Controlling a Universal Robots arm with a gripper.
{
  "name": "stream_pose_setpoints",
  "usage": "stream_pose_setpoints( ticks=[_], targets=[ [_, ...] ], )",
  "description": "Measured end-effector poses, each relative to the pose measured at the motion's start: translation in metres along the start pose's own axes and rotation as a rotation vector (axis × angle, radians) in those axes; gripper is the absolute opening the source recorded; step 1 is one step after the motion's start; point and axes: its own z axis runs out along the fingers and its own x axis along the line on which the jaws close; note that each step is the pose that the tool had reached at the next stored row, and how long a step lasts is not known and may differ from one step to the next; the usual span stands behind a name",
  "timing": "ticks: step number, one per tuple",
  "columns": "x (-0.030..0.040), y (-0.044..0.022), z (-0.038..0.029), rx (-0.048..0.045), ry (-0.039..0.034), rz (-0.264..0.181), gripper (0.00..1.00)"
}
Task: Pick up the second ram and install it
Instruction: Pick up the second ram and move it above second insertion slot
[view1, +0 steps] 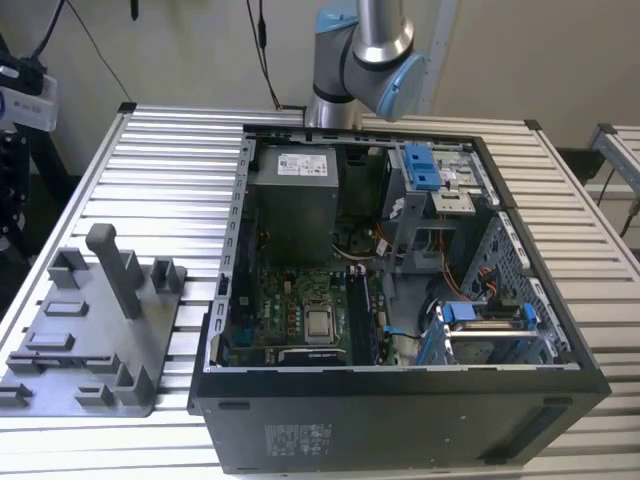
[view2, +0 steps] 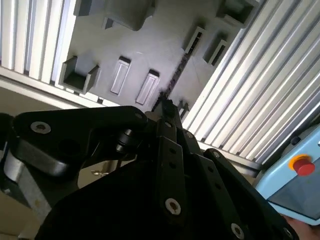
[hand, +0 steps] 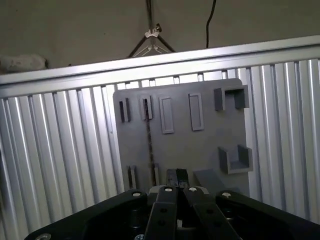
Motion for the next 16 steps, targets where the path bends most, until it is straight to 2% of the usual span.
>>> stream_pose_setpoints(
  ticks=[7,14,15,16],
  targets=[
    [0.0008,0.0009,0.0022,-0.0009,0.0009,-0.035,0.11],
    [0.0008,0.0009,0.0026,-0.0007,0.0007,-0.037,0.11],
    [0.0008,0.0009,0.0026,-0.0008,0.0008,-0.038,0.12],
    [0.0008,0.0009,0.0026,-0.0007,0.0007,-0.038,0.17]
  ],
)
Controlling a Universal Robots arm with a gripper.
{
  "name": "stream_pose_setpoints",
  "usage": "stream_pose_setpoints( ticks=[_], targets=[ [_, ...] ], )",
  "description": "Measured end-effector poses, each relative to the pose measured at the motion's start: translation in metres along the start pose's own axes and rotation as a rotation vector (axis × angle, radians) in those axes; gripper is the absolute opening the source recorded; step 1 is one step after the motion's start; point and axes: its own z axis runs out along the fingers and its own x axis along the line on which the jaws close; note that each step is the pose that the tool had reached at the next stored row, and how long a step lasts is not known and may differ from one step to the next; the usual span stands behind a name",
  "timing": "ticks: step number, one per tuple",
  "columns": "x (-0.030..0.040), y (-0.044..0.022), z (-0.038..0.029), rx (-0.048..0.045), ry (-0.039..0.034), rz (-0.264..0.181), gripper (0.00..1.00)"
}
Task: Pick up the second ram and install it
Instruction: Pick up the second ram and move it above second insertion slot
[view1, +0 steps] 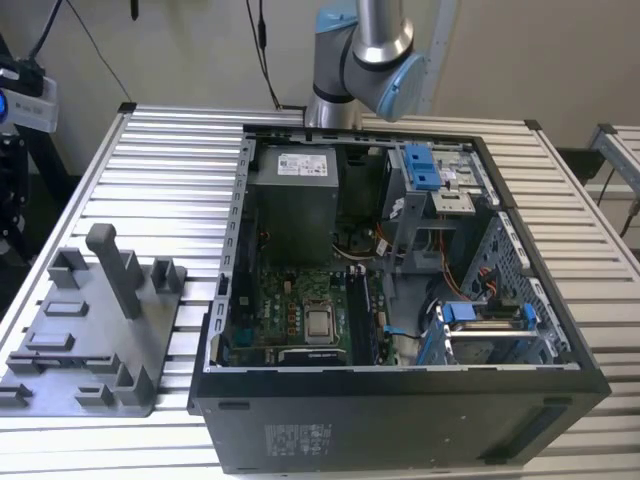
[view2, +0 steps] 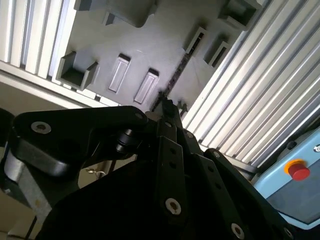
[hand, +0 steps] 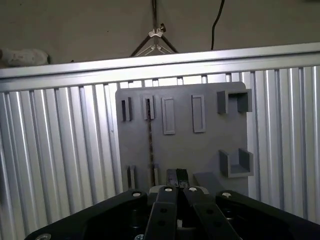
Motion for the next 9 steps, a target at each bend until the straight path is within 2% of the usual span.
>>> stream_pose_setpoints(
  ticks=[1,3,6,7,9],
  targets=[
    [0.0,0.0,0.0,0.0,0.0,0.0,0.17],
    [0.0,0.0,0.0,-0.0001,0.0,0.0,0.3],
    [0.0,0.0,0.0,-0.0001,0.0,-0.001,0.36],
    [0.0,0.0,0.0,0.0,0.0,-0.001,0.42],
    [0.0,0.0,0.0,-0.0001,0.0,-0.001,0.42]
  ],
)
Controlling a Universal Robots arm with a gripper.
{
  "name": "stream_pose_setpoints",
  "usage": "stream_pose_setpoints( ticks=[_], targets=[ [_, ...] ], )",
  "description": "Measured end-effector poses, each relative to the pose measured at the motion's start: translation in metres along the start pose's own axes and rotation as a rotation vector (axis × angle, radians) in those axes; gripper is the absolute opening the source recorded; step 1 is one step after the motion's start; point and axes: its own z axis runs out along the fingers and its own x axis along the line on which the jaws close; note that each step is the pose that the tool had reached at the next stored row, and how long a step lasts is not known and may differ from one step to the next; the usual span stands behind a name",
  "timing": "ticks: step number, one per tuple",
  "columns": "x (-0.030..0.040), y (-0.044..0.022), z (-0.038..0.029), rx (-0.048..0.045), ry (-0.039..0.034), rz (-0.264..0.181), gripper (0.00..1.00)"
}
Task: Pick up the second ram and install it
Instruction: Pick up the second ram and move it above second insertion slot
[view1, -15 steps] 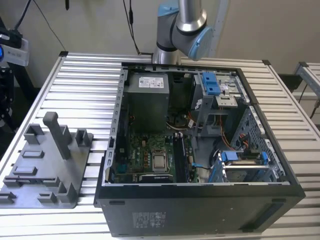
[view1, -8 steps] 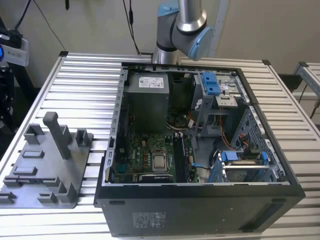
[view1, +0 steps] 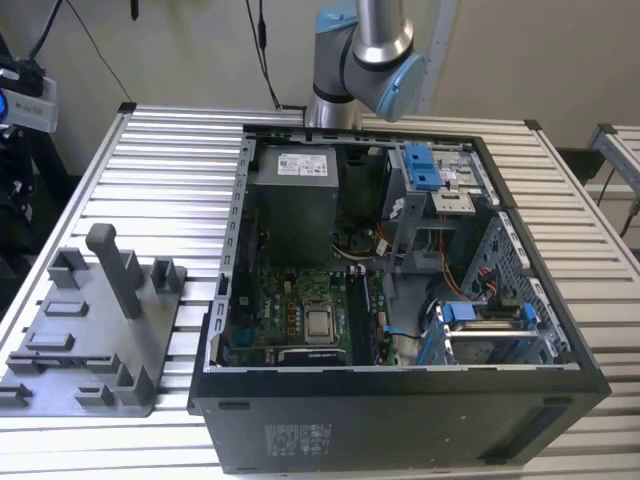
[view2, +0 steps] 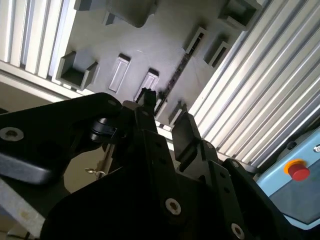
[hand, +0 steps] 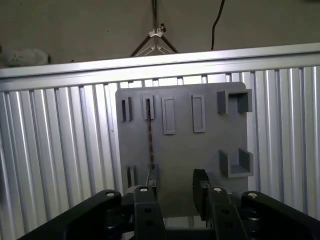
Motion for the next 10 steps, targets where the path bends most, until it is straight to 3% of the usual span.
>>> stream_pose_setpoints(
  ticks=[4,10],
  targets=[
    [0.0005,0.0002,0.0027,0.0,0.0001,-0.021,0.42],
    [0.0007,0.0002,0.0129,-0.0004,0.0013,-0.072,0.42]
  ],
)
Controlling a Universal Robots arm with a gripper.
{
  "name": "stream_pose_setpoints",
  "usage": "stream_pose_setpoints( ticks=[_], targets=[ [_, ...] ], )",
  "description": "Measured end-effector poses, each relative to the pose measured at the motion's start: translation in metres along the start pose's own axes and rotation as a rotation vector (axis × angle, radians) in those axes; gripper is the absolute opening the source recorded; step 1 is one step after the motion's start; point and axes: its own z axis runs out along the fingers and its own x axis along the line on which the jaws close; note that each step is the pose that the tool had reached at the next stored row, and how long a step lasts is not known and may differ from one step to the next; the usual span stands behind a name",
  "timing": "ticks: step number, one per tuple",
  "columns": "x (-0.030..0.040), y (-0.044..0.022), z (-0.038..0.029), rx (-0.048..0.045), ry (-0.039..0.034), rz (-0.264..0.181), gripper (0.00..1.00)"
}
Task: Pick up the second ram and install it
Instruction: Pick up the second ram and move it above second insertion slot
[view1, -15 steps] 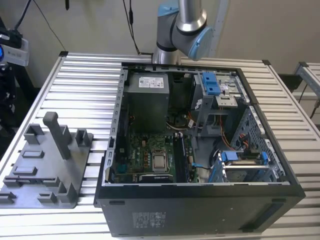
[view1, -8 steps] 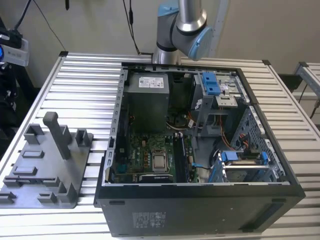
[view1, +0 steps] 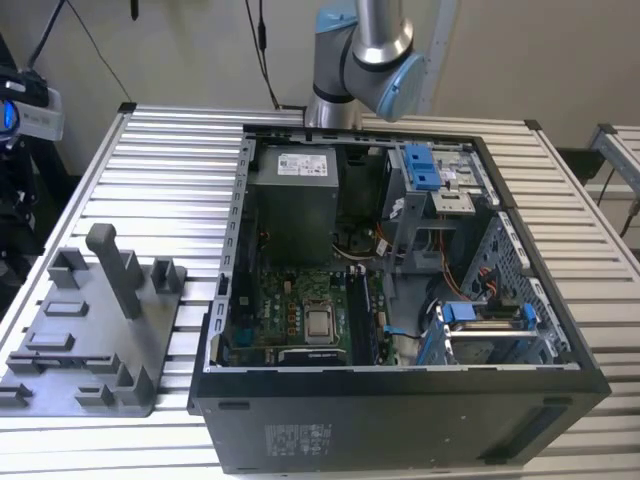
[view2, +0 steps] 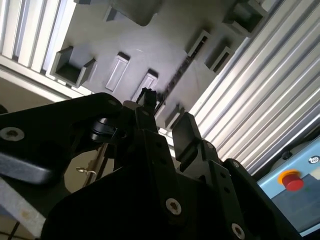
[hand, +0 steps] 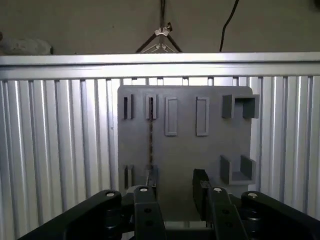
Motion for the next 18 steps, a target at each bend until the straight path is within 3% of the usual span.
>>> stream_pose_setpoints(
  ticks=[18],
  targets=[
    [0.0018,0.0,0.0317,-0.0002,-0.0001,-0.006,0.42]
  ],
)
